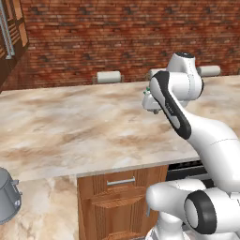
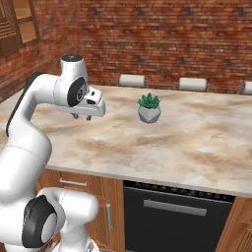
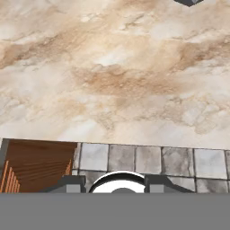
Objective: Open the dishwasher door and pull out the top rack.
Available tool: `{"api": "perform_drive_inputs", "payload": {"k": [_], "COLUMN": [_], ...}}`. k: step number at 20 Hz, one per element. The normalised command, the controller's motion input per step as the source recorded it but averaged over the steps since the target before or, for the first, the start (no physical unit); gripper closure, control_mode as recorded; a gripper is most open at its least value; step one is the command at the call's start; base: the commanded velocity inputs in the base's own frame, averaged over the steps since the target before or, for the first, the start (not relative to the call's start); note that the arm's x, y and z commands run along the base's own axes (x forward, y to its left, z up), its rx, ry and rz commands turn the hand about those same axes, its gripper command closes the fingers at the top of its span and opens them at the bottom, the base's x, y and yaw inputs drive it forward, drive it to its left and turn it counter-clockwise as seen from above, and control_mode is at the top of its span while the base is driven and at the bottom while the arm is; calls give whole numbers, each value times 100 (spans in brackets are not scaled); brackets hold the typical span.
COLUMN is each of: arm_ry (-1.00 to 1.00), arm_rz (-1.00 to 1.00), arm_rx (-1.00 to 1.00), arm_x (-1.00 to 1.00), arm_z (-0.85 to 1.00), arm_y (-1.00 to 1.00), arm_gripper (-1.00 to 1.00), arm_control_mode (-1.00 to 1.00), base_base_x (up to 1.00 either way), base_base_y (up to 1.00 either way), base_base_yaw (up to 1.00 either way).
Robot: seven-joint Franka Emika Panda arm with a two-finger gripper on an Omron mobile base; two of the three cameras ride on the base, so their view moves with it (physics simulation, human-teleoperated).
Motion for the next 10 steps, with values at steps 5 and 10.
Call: {"api": "perform_drive_inputs", "payload": {"k": [5,10], "arm_ry": [0,0], "arm_rz": [0,0], "arm_rx": [0,0], "arm_x": [0,0], "arm_z": [0,0], "arm_y": [0,0], "arm_gripper": [-100,-100], "arm_control_mode": [100,100], "base_base_x": [-3,-10], "base_base_y": [-14,-71], "base_base_yaw": [0,0]}}
